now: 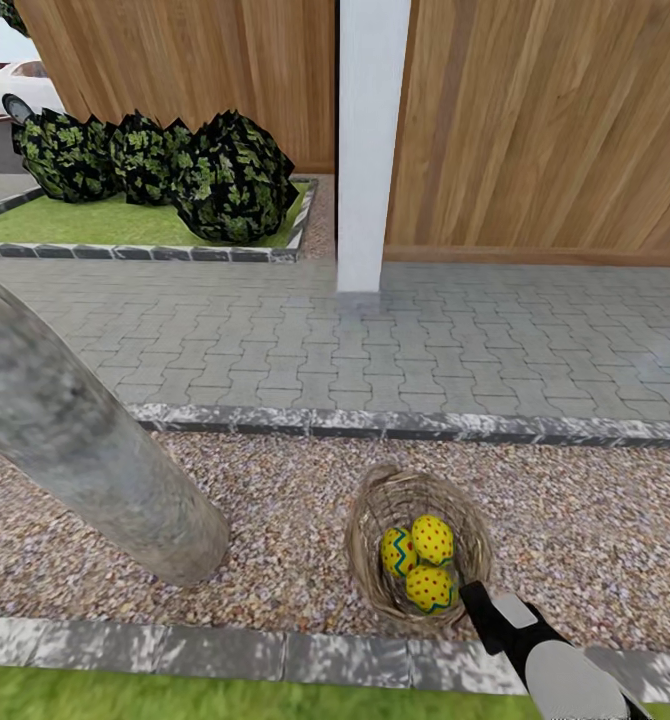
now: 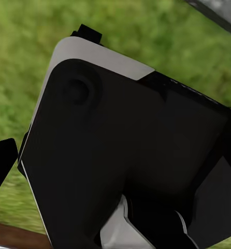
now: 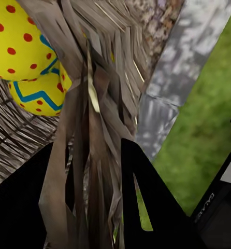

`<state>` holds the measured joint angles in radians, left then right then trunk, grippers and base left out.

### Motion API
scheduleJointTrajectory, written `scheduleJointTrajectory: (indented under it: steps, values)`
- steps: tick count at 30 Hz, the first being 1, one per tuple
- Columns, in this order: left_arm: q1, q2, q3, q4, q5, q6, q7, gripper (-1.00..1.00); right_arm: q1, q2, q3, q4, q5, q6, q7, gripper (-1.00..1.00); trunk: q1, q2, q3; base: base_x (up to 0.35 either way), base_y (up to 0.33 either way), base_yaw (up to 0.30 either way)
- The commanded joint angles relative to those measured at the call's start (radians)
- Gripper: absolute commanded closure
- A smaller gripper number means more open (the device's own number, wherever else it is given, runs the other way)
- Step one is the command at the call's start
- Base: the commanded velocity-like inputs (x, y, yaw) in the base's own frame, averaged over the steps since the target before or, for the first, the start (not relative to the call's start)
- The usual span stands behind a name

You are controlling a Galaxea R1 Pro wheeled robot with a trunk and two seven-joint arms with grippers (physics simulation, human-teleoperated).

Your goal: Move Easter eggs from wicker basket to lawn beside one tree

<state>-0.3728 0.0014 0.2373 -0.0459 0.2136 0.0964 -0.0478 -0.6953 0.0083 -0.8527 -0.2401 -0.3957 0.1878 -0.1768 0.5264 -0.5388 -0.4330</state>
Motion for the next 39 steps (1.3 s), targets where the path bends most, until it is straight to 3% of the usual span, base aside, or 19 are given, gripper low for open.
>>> scheduleJointTrajectory:
  steps: [1, 30, 39]
  values:
    - [0.0, 0.0, 0.0, -0.002, 0.01, 0.006, -0.003, -1.0, -0.002, 0.001, 0.003, -0.004, -0.011, 0.005, -0.007, 1.0, 0.0, -0.001, -0.001, 0.0, 0.054, 0.0]
    - [0.0, 0.0, 0.0, -0.002, 0.01, 0.006, -0.003, -1.0, -0.035, 0.025, 0.003, 0.002, -0.012, 0.006, -0.007, 1.0, 0.0, -0.001, -0.001, 0.0, 0.275, 0.0]
    - [0.0, -0.004, 0.001, -0.002, 0.01, 0.006, -0.002, -1.0, -0.038, 0.025, 0.003, 0.004, -0.012, 0.006, -0.007, 1.0, 0.008, -0.015, -0.007, 0.0, 0.016, 0.0]
